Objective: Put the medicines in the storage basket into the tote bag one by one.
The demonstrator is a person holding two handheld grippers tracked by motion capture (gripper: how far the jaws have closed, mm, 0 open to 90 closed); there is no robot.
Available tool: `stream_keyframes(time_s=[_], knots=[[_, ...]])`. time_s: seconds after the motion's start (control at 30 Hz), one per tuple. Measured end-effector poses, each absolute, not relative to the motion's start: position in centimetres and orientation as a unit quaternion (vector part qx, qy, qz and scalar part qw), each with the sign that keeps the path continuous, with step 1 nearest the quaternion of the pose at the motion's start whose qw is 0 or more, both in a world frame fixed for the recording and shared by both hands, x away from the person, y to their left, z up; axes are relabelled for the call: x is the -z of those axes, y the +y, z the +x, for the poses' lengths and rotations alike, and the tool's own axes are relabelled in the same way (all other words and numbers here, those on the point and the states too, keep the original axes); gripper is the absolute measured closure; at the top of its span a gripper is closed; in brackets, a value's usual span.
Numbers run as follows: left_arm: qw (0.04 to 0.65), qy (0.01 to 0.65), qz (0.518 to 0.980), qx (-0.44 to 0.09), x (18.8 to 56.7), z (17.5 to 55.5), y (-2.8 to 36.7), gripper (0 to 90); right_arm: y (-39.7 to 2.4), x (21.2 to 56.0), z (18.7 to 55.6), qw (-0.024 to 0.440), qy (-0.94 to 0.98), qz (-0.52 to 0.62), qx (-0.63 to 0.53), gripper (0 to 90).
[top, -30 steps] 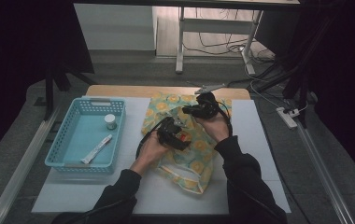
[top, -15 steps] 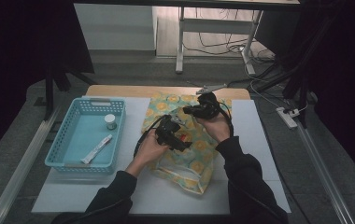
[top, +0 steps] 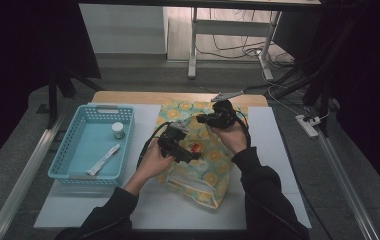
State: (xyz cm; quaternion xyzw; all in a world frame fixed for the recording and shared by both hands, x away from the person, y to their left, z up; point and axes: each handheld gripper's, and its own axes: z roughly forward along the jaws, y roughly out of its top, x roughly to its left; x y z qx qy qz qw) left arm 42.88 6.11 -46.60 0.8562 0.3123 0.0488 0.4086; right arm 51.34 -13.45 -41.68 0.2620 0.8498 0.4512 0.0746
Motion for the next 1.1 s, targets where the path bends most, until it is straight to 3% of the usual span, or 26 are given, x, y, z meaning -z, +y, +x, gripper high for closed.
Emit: stream_keyframes(time_s=[0.33,1.1], knots=[[0.424,0.307,0.852,-0.016,45.5,41.8,8.6,0.0,-13.5,41.8,51.2,0.073,0.849,0.264,-0.451,90.0],[0.421,0.359,0.83,-0.073,43.1,39.9,16.5,0.0,-13.7,41.9,50.9,0.073,0.852,0.259,-0.45,90.0]])
